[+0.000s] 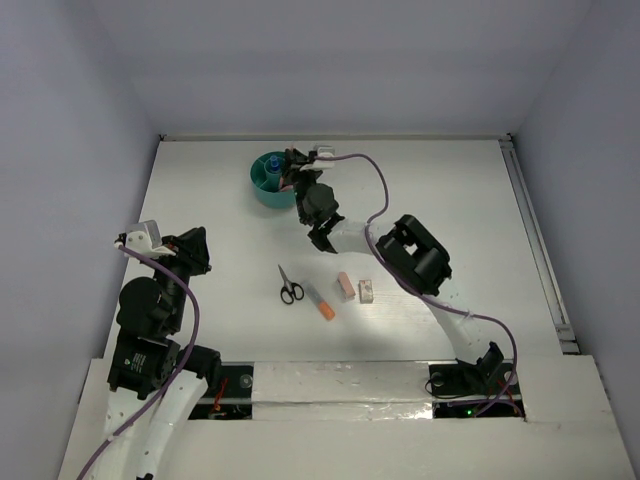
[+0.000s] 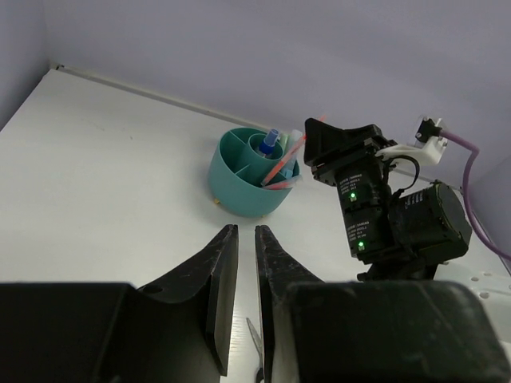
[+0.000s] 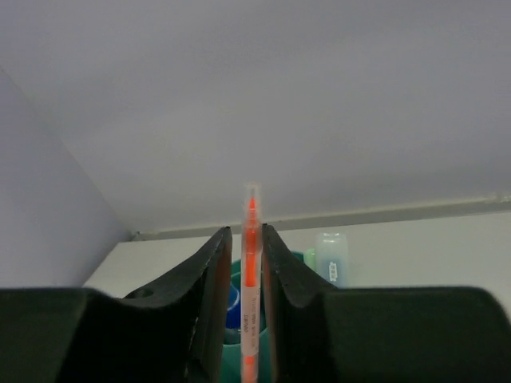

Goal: Sort the stationery into containers
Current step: Place the pen in the storage box, then pick up the pen from the center of the board.

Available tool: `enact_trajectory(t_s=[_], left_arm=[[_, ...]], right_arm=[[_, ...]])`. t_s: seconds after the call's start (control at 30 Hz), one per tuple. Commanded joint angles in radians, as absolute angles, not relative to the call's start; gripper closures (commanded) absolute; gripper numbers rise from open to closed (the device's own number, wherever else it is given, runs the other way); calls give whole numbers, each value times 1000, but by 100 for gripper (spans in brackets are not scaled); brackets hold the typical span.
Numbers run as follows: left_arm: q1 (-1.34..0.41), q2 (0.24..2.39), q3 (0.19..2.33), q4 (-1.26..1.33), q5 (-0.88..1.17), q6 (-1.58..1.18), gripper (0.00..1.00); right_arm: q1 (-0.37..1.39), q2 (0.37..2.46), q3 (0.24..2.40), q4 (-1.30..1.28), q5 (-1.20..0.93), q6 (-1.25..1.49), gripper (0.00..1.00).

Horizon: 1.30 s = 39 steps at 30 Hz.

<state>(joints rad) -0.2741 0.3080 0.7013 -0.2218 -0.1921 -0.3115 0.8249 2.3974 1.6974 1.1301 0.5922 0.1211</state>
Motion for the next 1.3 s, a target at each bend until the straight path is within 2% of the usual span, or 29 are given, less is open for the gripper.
enact_trajectory(t_s=[0.0,0.1,0.2,0.37,0.4,0.43,0.47,0.5,0.53,0.63,0.7,0.73,0.8,0.83,0.87,0.9,0.93,0.97,1.0,1.1,1.27], left_arm=[[-279,313,713,-181,-193,-298,88],[-279,307,712,-183,-192,-299,88],[-279,310,712,-181,-193,-299,85],[-270,302,710,-183,-187,-301,83],[-270,305,710,-181,-187,-301,82],[-270,308,712,-179,-186,-301,82],[-270,311,712,-179,-183,-301,82],[-270,311,712,-178,-175,-301,82],[-270,308,710,-178,-172,-301,82],[-270,295,710,-173,-170,-299,84],[-270,287,709,-178,-169,-299,90],[-270,281,707,-179,-166,-299,96],[-270,261,706,-184,-184,-304,100],[-279,259,709,-186,-196,-307,100],[-279,261,709,-186,-205,-310,100],[-279,264,712,-184,-207,-308,100],[-279,265,710,-184,-203,-310,100],[-279,262,710,-184,-198,-310,100],[-279,258,710,-187,-196,-311,100],[-279,252,709,-189,-199,-311,98],[-279,252,709,-198,-192,-314,95]], right_arm=[[822,2353,1669,1158,586,132,54],[822,2300,1648,1115,545,121,40],[822,2212,1603,1036,522,118,34],[822,1990,1459,862,431,121,35],[822,1961,1441,762,411,117,38],[822,1938,1425,705,393,135,46],[822,1915,1389,651,376,165,61],[822,1881,1376,524,356,205,89],[822,1869,1368,449,309,225,100],[822,1839,1350,208,133,284,100],[822,1822,1313,74,71,307,100],[822,1795,1293,39,13,304,100],[833,1758,1220,-52,8,290,95],[857,1726,1203,-79,-26,287,89],[868,1712,1187,-106,-31,287,79],[877,1704,1178,-165,-35,288,57],[888,1701,1172,-196,-49,287,47],[908,1704,1172,-225,-51,285,41],[917,1712,1172,-279,-45,281,38],[946,1747,1180,-351,-46,276,38],[982,1785,1189,-359,-52,278,37]])
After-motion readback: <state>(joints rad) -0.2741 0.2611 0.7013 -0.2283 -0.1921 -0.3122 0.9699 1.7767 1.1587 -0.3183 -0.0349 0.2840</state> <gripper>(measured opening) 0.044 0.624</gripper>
